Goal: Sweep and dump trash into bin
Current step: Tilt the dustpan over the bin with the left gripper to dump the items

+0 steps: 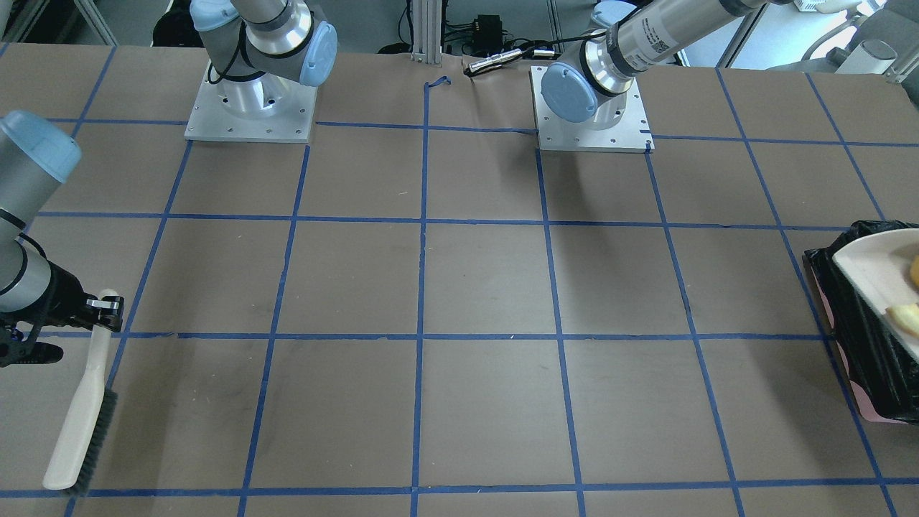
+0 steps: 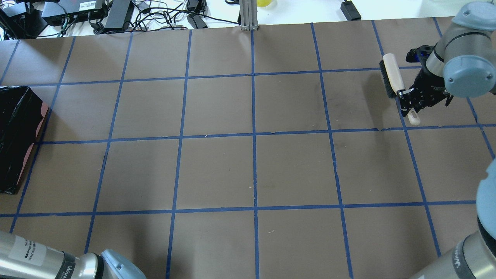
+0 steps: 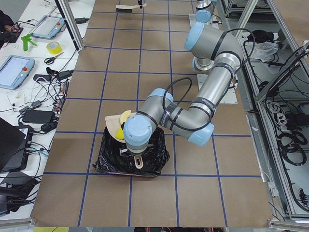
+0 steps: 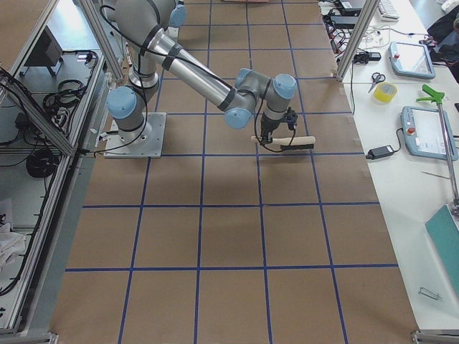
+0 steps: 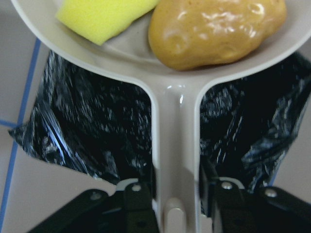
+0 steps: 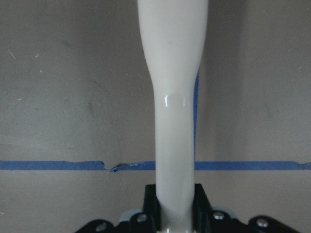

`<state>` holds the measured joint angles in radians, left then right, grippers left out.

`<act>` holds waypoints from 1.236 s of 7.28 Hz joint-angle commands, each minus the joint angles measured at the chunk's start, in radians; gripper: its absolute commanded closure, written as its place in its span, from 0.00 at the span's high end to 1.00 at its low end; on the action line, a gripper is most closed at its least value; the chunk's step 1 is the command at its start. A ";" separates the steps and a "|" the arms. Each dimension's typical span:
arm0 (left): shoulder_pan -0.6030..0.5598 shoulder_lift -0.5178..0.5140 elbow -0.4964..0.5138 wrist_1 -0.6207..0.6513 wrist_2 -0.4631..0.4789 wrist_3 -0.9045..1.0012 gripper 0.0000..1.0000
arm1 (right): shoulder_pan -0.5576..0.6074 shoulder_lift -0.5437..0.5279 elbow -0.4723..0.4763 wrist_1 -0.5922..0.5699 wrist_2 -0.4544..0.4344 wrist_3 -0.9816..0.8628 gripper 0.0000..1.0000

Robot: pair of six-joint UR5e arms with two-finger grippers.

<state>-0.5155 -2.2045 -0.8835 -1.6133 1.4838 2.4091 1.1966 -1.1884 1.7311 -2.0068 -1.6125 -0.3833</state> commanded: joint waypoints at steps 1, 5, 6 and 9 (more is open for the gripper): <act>0.041 -0.072 0.125 0.030 0.042 0.128 0.00 | 0.000 0.004 0.001 0.026 0.002 0.003 0.00; -0.036 -0.103 0.176 0.151 0.277 0.216 0.00 | 0.000 0.007 0.016 0.028 0.000 0.003 0.00; -0.079 -0.089 0.176 0.154 0.324 0.216 0.00 | 0.000 0.007 0.018 0.026 -0.003 0.003 0.32; -0.135 -0.080 0.129 0.312 0.366 0.284 0.00 | -0.002 0.004 0.007 0.020 -0.003 0.003 1.00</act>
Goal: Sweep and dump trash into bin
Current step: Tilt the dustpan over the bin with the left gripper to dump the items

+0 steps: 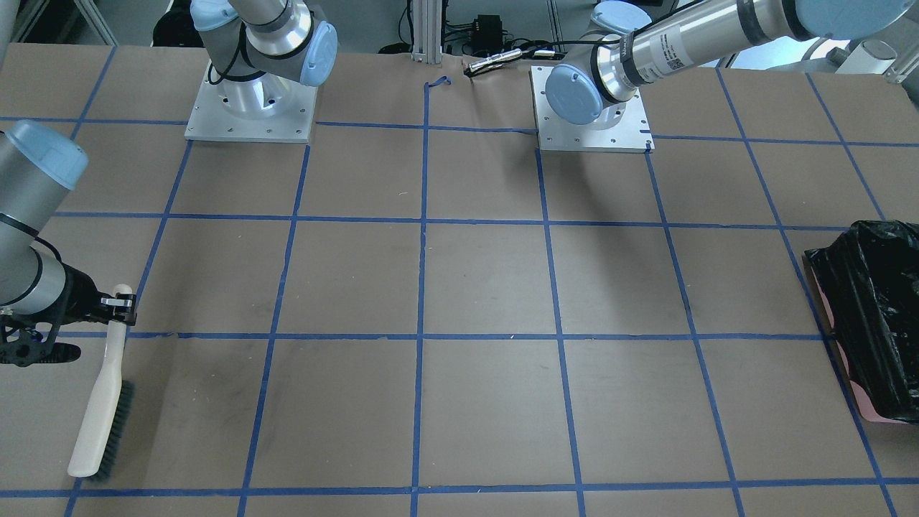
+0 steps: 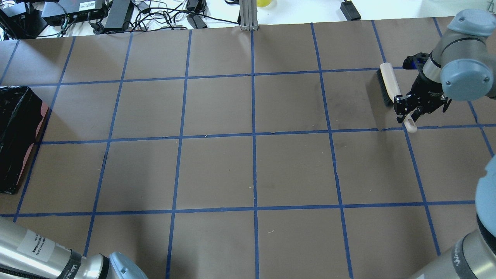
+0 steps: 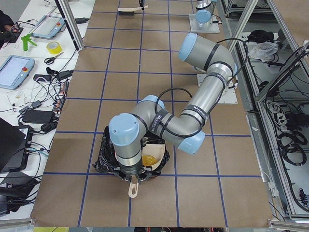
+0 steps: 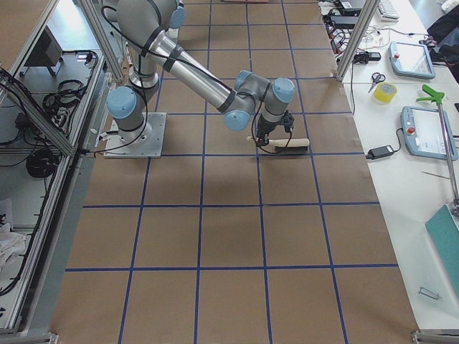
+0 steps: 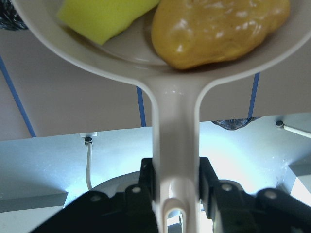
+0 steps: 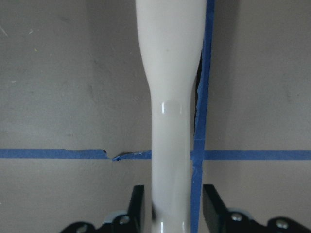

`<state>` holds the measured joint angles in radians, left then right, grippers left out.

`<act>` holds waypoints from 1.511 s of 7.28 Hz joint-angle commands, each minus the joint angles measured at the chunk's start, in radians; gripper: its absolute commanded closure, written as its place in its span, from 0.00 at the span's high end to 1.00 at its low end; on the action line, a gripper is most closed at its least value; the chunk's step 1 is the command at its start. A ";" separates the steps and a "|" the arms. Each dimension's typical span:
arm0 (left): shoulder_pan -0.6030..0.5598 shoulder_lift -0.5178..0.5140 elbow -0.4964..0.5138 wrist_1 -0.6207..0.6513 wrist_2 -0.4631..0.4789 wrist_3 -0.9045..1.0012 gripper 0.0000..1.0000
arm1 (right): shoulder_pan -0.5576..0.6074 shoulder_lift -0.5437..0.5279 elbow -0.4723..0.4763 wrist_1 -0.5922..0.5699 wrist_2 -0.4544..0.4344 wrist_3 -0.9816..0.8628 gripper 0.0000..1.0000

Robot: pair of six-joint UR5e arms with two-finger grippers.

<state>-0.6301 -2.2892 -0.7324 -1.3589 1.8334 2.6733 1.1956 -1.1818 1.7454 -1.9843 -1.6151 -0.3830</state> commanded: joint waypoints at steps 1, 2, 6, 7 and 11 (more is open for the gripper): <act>-0.055 0.011 -0.036 0.111 0.062 0.022 0.00 | -0.001 -0.010 -0.010 0.001 -0.009 0.003 1.00; -0.081 0.023 -0.053 0.144 0.081 0.022 0.00 | -0.001 -0.031 -0.014 0.005 -0.020 0.003 1.00; -0.125 0.121 -0.244 0.320 0.167 0.016 0.00 | 0.001 -0.212 -0.023 0.117 -0.002 0.001 1.00; -0.125 0.137 -0.275 0.331 0.164 0.019 0.00 | 0.001 -0.217 -0.024 0.149 0.030 0.004 1.00; -0.122 0.154 -0.262 0.307 0.062 0.027 0.00 | 0.018 -0.283 -0.038 0.229 0.054 0.150 1.00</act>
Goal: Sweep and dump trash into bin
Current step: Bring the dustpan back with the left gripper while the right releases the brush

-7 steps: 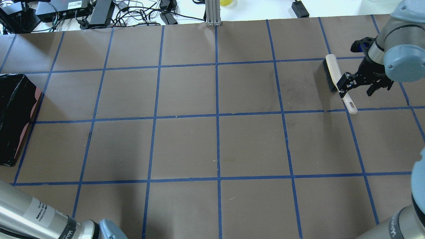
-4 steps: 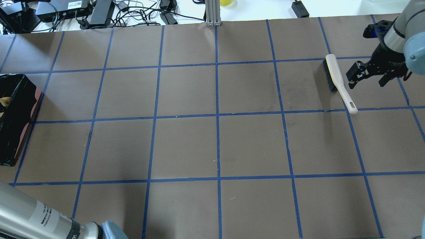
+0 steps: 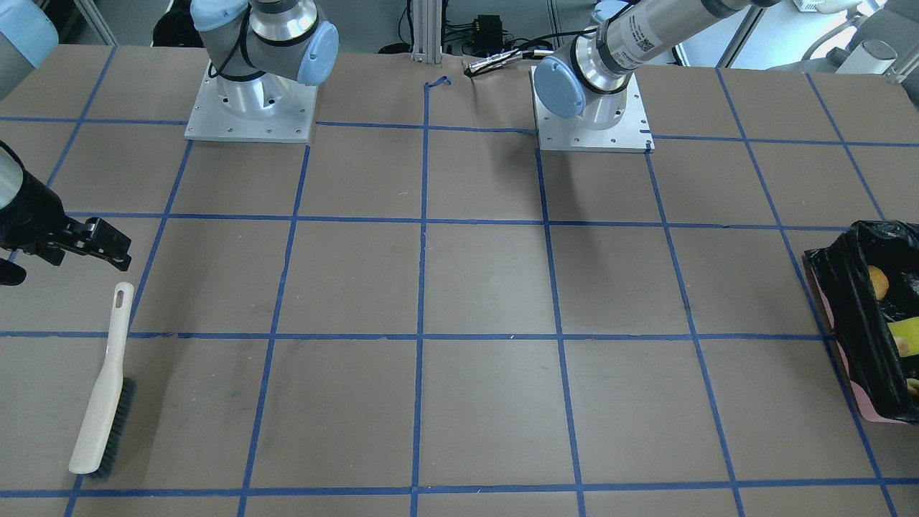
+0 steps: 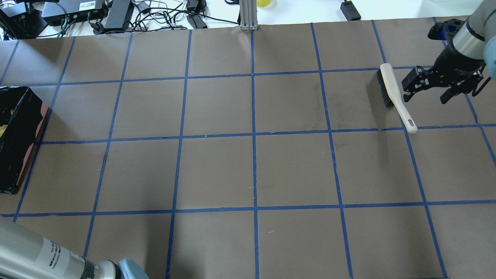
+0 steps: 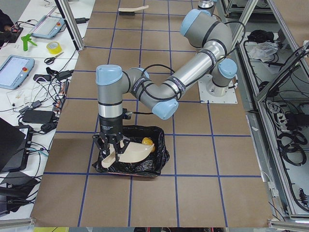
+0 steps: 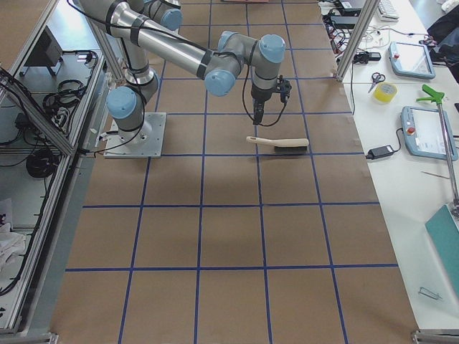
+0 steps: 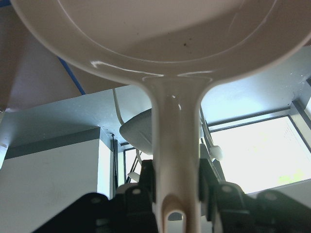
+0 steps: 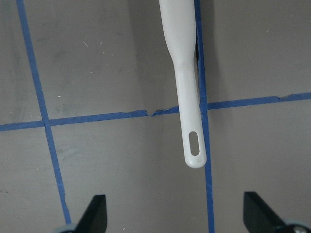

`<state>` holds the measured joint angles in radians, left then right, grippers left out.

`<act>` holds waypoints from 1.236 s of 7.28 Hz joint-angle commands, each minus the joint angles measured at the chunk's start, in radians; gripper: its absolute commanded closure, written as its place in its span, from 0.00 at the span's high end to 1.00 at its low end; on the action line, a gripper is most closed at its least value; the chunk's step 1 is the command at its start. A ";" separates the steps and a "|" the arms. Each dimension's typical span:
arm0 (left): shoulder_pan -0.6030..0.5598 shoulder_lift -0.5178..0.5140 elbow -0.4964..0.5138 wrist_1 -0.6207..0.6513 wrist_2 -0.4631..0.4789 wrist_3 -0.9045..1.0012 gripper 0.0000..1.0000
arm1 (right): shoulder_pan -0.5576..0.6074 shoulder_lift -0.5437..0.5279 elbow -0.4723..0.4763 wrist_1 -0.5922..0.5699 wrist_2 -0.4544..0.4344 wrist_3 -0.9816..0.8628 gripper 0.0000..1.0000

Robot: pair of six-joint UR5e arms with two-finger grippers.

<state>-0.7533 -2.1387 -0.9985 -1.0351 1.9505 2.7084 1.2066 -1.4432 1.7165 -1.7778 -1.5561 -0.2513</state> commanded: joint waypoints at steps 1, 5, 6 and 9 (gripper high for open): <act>0.002 0.011 0.006 -0.076 -0.073 -0.045 0.00 | 0.007 -0.031 -0.011 0.023 0.008 0.018 1.00; -0.044 0.010 0.046 -0.351 -0.321 -0.238 0.00 | 0.014 -0.049 -0.017 0.014 0.060 0.027 1.00; -0.104 0.003 0.043 -0.359 -0.361 -0.290 0.00 | 0.065 -0.058 -0.043 0.003 0.033 0.036 1.00; -0.301 -0.033 -0.021 -0.398 -0.450 -0.604 0.00 | 0.212 -0.098 -0.049 -0.042 -0.009 0.155 1.00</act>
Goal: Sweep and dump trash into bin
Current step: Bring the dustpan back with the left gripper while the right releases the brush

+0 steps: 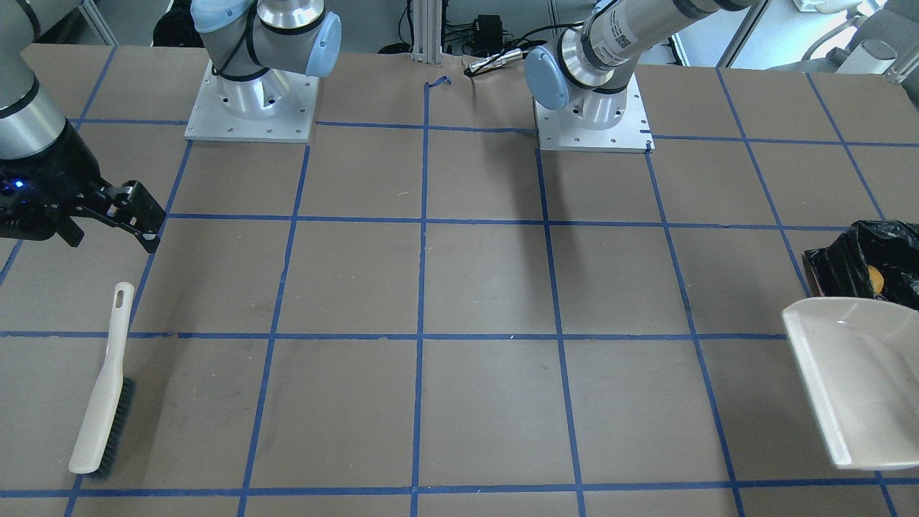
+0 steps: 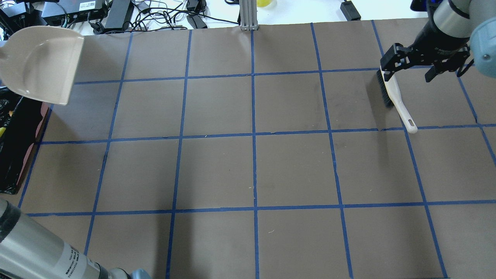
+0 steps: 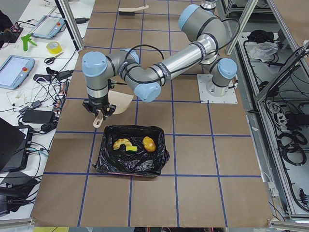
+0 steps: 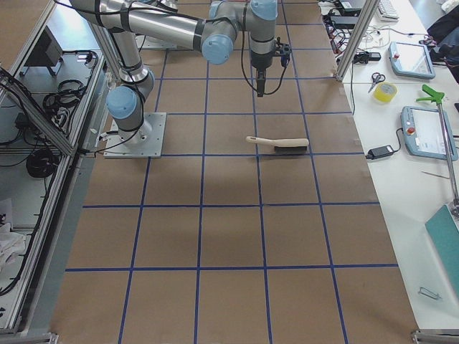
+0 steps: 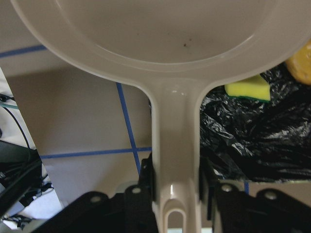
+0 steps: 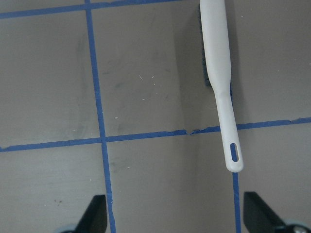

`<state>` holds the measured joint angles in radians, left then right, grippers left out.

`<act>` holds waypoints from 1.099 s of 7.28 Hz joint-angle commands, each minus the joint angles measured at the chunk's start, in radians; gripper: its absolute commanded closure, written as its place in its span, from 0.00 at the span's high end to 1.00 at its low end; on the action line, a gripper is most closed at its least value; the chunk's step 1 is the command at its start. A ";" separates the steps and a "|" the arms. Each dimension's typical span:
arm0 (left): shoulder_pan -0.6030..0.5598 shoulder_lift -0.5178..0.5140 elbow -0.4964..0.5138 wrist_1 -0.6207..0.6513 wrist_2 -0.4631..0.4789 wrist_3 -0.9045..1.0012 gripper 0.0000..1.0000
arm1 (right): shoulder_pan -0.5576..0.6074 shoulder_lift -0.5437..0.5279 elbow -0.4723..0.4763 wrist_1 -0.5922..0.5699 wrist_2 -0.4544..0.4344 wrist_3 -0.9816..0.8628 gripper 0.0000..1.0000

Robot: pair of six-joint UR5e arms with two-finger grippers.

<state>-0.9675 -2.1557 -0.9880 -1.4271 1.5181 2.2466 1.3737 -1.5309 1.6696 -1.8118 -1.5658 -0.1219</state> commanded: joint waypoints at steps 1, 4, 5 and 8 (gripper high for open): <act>-0.133 -0.035 -0.073 -0.006 -0.021 -0.235 0.00 | 0.089 -0.011 -0.002 -0.001 -0.014 0.025 1.00; -0.314 -0.058 -0.173 0.007 -0.006 -0.405 0.00 | 0.120 -0.087 -0.002 0.088 -0.013 0.010 1.00; -0.354 -0.058 -0.204 0.010 -0.009 -0.489 0.00 | 0.119 -0.084 -0.002 0.085 -0.019 0.010 1.00; -0.389 -0.047 -0.371 0.244 -0.001 -0.489 0.00 | 0.125 -0.098 0.006 0.100 0.000 0.027 1.00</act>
<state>-1.3464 -2.2143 -1.2921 -1.2568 1.5140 1.7631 1.4948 -1.6241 1.6727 -1.7207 -1.5764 -0.0966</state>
